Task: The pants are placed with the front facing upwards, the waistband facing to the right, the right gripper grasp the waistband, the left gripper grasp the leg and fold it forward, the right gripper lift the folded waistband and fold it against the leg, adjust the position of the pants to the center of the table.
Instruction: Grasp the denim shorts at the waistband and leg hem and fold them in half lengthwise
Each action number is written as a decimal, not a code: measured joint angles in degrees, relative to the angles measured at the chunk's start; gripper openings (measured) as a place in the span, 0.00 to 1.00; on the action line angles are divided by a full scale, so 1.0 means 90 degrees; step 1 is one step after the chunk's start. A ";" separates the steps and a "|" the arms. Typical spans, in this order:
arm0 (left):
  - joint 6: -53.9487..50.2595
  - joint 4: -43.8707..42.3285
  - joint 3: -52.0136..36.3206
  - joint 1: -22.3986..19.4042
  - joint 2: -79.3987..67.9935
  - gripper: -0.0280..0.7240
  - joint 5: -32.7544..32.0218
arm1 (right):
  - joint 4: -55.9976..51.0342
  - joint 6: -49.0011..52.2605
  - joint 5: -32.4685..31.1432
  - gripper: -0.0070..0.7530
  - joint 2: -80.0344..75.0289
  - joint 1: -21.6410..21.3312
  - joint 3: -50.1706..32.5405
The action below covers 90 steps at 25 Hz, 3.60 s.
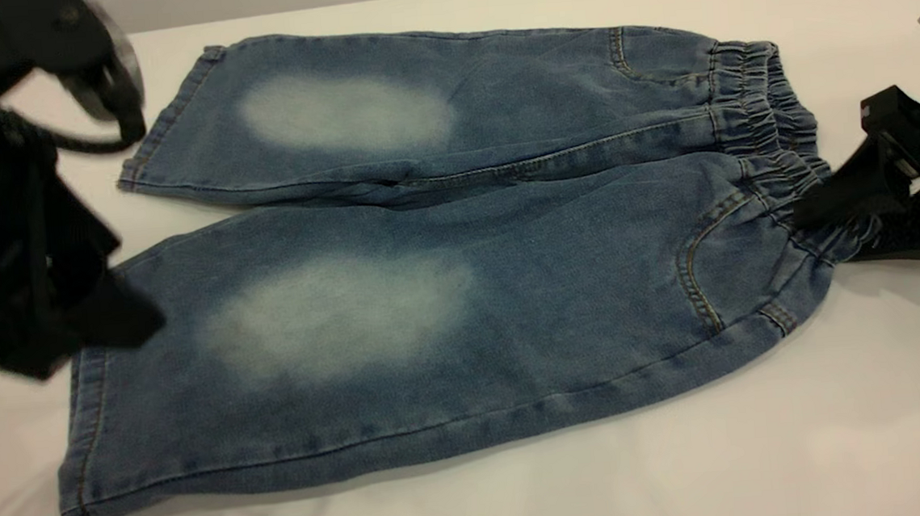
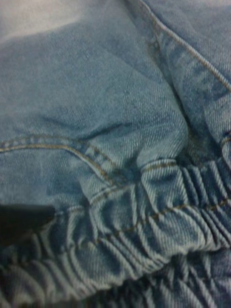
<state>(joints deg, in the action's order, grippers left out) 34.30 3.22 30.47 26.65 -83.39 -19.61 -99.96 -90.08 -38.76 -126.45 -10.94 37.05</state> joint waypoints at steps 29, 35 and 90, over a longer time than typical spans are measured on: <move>0.1348 -0.0411 -0.0973 0.0000 -0.1491 0.66 0.1100 | 0.0014 0.0019 -0.0313 0.05 -0.0019 -0.0006 -0.0006; 0.1326 -0.0590 -0.0973 -0.0016 -0.1842 0.66 0.1199 | 0.0017 0.0019 -0.0394 0.06 -0.0009 -0.0006 -0.0006; -0.2726 -0.5055 -0.0961 -0.0028 -0.2426 0.57 0.1254 | -0.0001 0.0014 -0.0630 0.07 0.0002 -0.0006 0.0000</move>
<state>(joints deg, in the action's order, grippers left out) 9.77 -42.28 21.82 26.40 -105.22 -8.32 -99.97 -89.96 -44.44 -126.43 -10.99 37.05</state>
